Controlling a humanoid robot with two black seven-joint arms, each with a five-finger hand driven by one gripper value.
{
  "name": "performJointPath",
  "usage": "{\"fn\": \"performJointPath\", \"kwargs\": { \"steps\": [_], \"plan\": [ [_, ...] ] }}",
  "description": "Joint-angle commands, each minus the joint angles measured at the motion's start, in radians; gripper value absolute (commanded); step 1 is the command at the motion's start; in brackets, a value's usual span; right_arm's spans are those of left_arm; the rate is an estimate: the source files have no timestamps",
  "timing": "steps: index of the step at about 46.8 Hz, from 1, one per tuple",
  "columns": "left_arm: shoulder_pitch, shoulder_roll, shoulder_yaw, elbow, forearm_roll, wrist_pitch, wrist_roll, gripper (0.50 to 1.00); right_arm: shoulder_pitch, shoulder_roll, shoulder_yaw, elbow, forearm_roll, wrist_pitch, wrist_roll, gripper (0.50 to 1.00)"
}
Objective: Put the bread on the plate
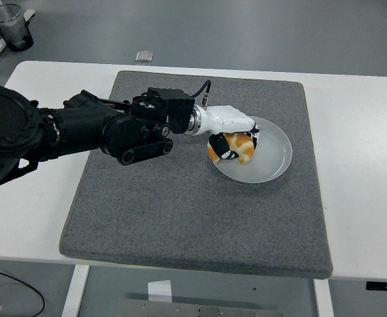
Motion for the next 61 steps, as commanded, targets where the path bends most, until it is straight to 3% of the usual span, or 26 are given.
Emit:
{"fn": "performJointPath", "kwargs": {
  "steps": [1, 3, 5, 12, 18, 28, 46, 56, 61],
  "plan": [
    [-0.001, 0.000, -0.002, 0.000, 0.000, 0.000, 0.000, 0.769, -0.001, 0.000, 0.001, 0.000, 0.000, 0.000, 0.000, 0.932],
    [-0.001, 0.000, -0.002, -0.002, 0.000, 0.000, 0.000, 0.799, 0.001, 0.000, 0.001, 0.000, 0.000, 0.000, 0.000, 0.932],
    [-0.001, 0.000, -0.002, -0.002, -0.002, 0.000, 0.000, 0.859, -0.001, 0.000, 0.001, 0.000, 0.000, 0.000, 0.000, 0.932],
    [0.001, 0.000, -0.003, -0.002, -0.002, -0.001, 0.000, 0.930, -0.001, 0.000, -0.001, 0.000, 0.000, 0.000, 0.000, 0.932],
    [0.001, 0.000, -0.005, -0.003, -0.003, 0.000, 0.000, 0.956, 0.001, 0.000, 0.001, 0.000, 0.000, 0.000, 0.000, 0.932],
    [-0.010, 0.000, -0.046, -0.009, -0.018, 0.000, 0.000, 0.992, -0.001, 0.000, 0.001, 0.000, 0.000, 0.000, 0.000, 0.932],
    [-0.062, 0.000, -0.207, -0.051, -0.041, 0.000, 0.000, 0.994, 0.001, 0.000, -0.001, 0.000, 0.000, 0.000, 0.000, 0.932],
    [-0.075, 0.002, -0.281, -0.051, -0.178, -0.003, 0.003, 0.999, -0.001, 0.000, 0.001, 0.000, 0.000, 0.000, 0.000, 0.932],
    [-0.081, 0.049, -0.321, -0.051, -0.308, -0.009, 0.007, 1.000, -0.001, 0.000, -0.001, 0.000, 0.000, 0.000, 0.000, 0.932]
  ]
}}
